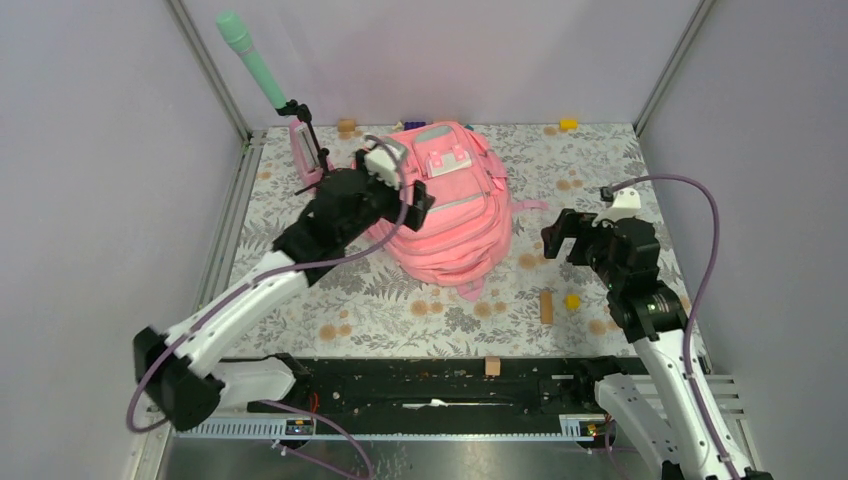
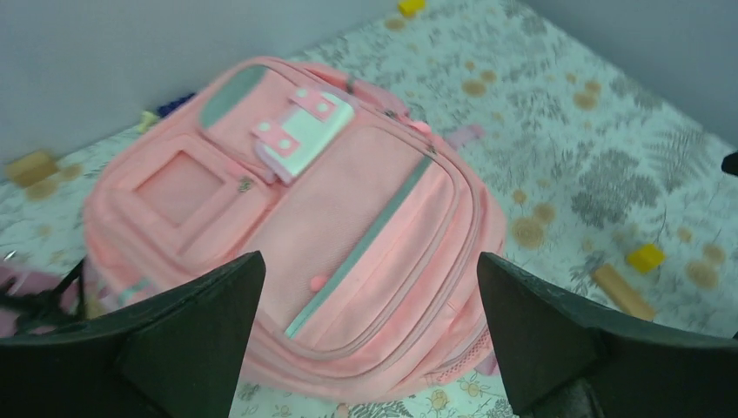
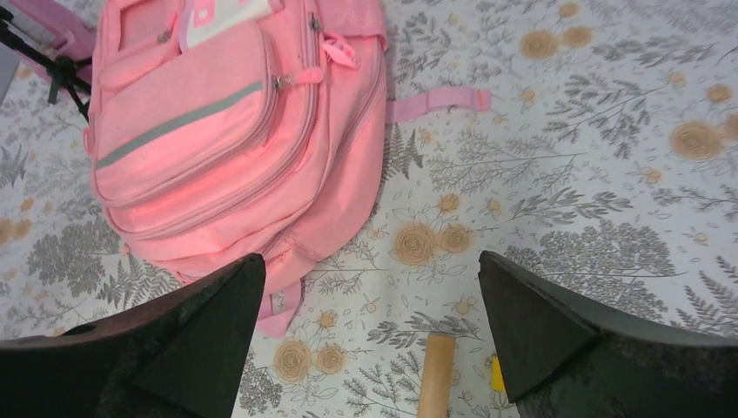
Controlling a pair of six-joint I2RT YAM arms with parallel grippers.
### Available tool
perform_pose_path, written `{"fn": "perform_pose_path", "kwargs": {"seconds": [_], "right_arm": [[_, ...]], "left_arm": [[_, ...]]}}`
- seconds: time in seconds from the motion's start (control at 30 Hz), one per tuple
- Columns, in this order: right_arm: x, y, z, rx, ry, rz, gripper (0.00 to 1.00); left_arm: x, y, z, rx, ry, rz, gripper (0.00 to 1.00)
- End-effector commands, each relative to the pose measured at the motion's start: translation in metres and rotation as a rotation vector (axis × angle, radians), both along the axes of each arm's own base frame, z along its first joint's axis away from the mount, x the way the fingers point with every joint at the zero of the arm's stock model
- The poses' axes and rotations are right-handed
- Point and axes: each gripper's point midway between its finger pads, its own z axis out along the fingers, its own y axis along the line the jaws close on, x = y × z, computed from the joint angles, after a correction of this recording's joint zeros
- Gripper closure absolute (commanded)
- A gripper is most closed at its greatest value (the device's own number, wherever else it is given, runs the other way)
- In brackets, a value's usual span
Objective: Pack the student bag
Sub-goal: Reset both arms
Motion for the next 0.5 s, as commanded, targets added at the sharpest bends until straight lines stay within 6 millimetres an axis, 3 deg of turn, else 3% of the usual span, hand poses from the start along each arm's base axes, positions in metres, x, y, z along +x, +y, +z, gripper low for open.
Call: {"fn": "perform_pose_path", "kwargs": {"seconds": [0.0, 0.17, 0.33, 0.47], "right_arm": [[-0.013, -0.017, 0.043, -0.024, -0.117, -0.061, 0.0], [-0.031, -0.026, 0.072, 0.0, -0.219, -0.098, 0.0], [-0.037, -0.044, 0.07, -0.012, -0.293, -0.185, 0.0], [-0.038, -0.054, 0.058, -0.011, -0.336, -0.243, 0.0]], "left_arm": [[-0.018, 0.068, 0.02, -0.117, 0.039, 0.239, 0.01], [-0.043, 0.145, 0.043, -0.18, 0.018, 0.48, 0.01], [-0.08, 0.224, 0.035, -0.169, -0.03, 0.771, 0.01], [-0.11, 0.249, 0.03, -0.237, -0.097, 0.794, 0.01]]}}
